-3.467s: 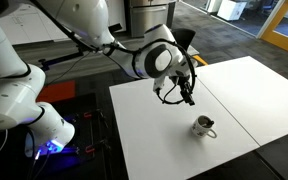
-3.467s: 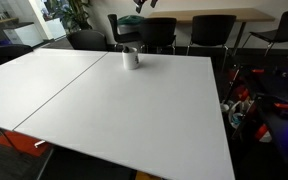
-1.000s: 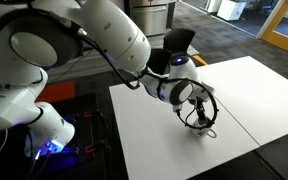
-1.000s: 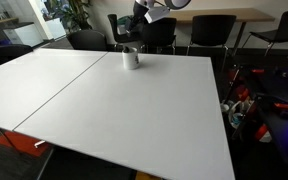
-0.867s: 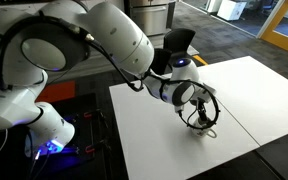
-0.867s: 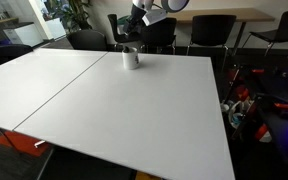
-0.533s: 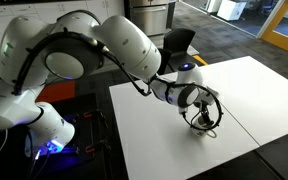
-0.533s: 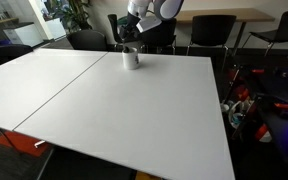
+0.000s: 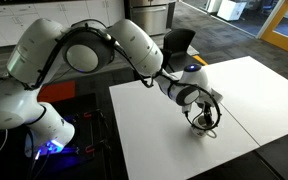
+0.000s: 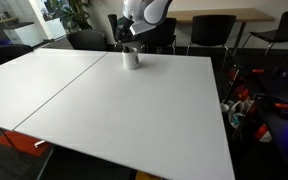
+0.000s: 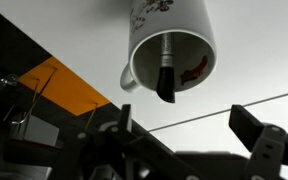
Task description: Remove the marker from the white mug.
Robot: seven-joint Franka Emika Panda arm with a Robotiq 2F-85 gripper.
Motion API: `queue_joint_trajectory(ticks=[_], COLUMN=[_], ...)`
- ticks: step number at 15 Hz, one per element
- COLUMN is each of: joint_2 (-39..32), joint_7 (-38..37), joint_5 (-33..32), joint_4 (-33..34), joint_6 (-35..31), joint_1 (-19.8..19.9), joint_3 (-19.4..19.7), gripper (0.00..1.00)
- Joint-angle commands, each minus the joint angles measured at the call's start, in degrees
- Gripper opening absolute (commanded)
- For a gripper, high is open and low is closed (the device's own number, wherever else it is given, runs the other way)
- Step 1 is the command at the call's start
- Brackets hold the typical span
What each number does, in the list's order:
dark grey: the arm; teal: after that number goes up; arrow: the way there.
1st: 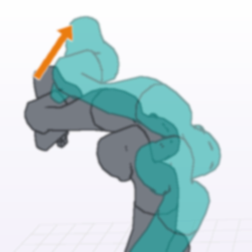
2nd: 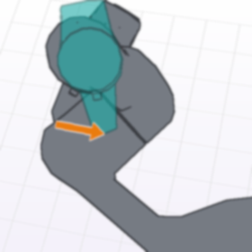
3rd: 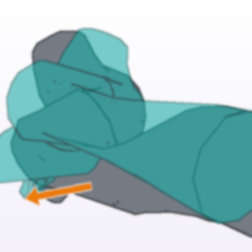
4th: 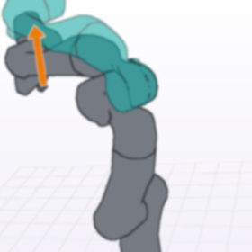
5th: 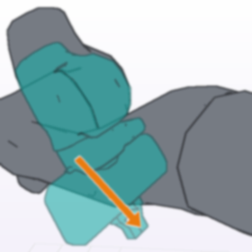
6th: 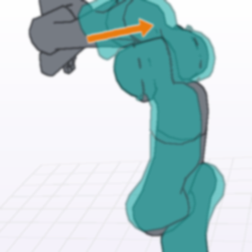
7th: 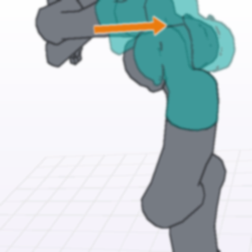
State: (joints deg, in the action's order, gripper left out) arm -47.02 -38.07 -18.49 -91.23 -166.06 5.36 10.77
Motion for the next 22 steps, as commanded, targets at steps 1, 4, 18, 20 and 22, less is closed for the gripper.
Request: queue_joint_trajectory(ticks=[1,4,18,20,22], joint_2=[-2.7,-4.0,-3.3,-3.2,-2.8], joint_7=[4.0,5.0,5.7,5.3,6.2], joint_5=[7.4,10.9,12.7,12.3,12.1], joint_4=[3.2,4.1,2.2,2.2,2.1], joint_6=[1.6,2.2,4.3,6.3,8.3], joint_1=[-3.9,-6.2,-10.9,-11.8,-11.5], joint_3=[4.2,7.1,12.1,13.2,12.6], gripper=[1.00,1.00,0.72,0.68,0.65])
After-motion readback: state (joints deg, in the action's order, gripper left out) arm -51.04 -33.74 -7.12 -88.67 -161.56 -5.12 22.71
